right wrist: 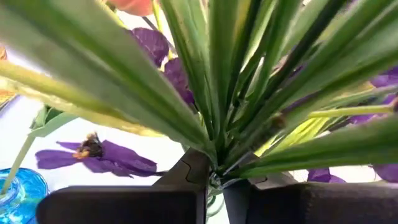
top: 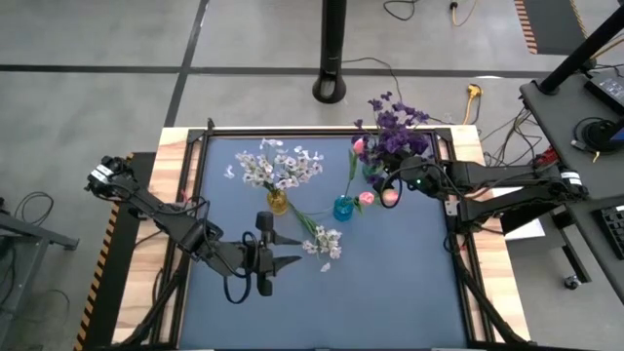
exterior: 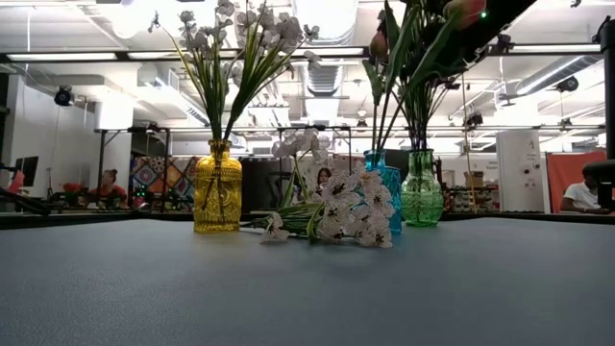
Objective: Sort flowers into vase by color
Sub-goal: Put the violet flowers into the green flower vase
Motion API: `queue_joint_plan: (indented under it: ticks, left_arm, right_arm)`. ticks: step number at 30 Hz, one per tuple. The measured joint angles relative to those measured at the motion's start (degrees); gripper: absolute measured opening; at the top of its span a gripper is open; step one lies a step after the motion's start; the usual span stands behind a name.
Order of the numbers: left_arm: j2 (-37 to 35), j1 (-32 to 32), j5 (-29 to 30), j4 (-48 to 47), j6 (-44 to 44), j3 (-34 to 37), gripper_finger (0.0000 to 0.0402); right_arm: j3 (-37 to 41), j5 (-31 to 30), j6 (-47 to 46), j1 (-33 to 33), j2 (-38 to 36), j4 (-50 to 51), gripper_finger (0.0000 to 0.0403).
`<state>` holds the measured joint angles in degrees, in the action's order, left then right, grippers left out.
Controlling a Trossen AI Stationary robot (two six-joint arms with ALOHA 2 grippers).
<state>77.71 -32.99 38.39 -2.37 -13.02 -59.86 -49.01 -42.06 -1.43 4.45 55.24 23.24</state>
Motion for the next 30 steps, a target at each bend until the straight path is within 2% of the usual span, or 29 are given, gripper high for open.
queue_joint_plan:
  ticks: [12,21,30]
  left_arm:
    - [0.0,0.0,0.0,0.0,0.0,0.0,0.0142]
    - [0.0,0.0,0.0,-0.2,0.1,0.0,0.0142]
    - [0.0,0.0,0.0,-0.3,0.2,0.0,0.0142]
  right_arm:
    - [0.0,0.1,-2.0,0.3,0.0,0.0,0.0034]
    - [0.0,0.5,-3.9,0.9,-0.1,0.3,0.0102]
    - [-4.3,0.5,-7.9,0.9,-0.1,7.8,0.0157]
